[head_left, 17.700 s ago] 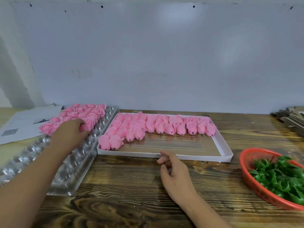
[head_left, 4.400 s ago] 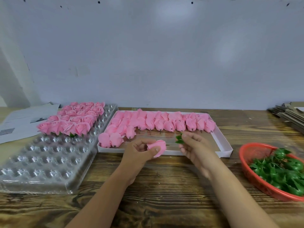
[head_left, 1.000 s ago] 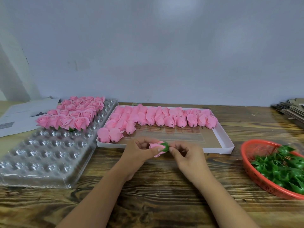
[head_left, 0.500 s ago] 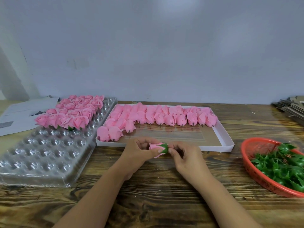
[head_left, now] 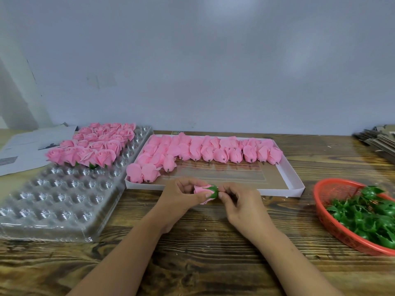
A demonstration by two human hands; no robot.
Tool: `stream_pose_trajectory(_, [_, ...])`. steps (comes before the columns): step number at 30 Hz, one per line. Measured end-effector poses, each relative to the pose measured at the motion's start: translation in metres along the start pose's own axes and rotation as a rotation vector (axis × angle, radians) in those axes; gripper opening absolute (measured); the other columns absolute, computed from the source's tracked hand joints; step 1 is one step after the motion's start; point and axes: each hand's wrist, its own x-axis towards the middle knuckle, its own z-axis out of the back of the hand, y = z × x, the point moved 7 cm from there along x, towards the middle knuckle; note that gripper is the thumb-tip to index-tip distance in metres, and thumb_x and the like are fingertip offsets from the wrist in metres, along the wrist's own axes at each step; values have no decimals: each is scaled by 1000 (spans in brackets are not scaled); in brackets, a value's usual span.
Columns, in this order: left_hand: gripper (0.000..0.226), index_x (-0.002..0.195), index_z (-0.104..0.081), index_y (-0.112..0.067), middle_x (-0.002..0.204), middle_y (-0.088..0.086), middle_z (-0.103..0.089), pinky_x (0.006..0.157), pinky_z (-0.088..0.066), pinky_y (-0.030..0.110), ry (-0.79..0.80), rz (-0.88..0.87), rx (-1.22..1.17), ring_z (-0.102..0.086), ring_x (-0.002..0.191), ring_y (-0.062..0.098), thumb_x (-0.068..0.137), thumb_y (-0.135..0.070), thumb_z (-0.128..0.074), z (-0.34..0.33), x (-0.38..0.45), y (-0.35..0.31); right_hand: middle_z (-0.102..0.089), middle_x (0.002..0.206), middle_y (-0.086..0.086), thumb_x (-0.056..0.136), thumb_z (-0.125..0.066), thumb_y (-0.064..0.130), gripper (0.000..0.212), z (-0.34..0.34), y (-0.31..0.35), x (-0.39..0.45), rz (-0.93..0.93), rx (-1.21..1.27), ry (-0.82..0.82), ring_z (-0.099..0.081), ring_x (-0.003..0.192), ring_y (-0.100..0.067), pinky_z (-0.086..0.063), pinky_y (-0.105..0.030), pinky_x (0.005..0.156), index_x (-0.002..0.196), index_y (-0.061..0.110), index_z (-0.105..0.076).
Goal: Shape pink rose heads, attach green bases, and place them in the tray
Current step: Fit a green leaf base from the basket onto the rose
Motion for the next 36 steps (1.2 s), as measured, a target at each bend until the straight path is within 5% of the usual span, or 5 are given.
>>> stream_pose_trajectory(6, [20, 97, -80, -20, 97, 6, -79, 74, -57, 19, -5, -20, 81, -76, 90, 17, 80, -10, -84, 4, 1, -7, -71, 91, 26, 91, -66, 14, 42, -2, -4, 0, 16, 182, 31, -68, 86, 0, -49, -9, 73, 105, 53, -61])
stream_pose_trajectory(12, [23, 97, -78, -28, 101, -3, -79, 80, -56, 18, 42, -2, 190, -75, 96, 13, 80, -14, -85, -6, 0, 0, -67, 101, 29, 81, -65, 42, 43, -12, 1, -2, 132, 7, 90, -60, 96, 4, -44, -9, 80, 124, 42, -60])
stream_pose_trajectory(20, [62, 124, -63, -36, 119, -14, -73, 87, -54, 15, 41, -62, 182, -70, 107, 8, 68, -33, -90, -5, 1, -7, -72, 106, 25, 89, -71, 25, 34, -15, -14, 3, -17, 274, 27, -63, 103, 5, -47, -14, 88, 120, 39, -68])
stream_pose_trajectory(26, [45, 108, -73, -46, 111, -9, -76, 85, -54, 17, -27, -167, 173, -72, 100, 11, 78, -17, -88, 0, 0, -18, -77, 99, 4, 94, -68, 20, 22, -26, -15, 5, -130, 531, 53, -69, 91, -21, -56, -40, 80, 114, 26, -71])
stream_pose_trajectory(36, [37, 102, -75, -43, 104, -7, -78, 85, -56, 19, -72, -192, 208, -72, 99, 14, 78, -18, -87, 1, -1, -20, -75, 87, 7, 93, -70, 25, 12, -29, -12, 2, -78, 404, 76, -65, 80, -15, -52, -35, 78, 101, 33, -73])
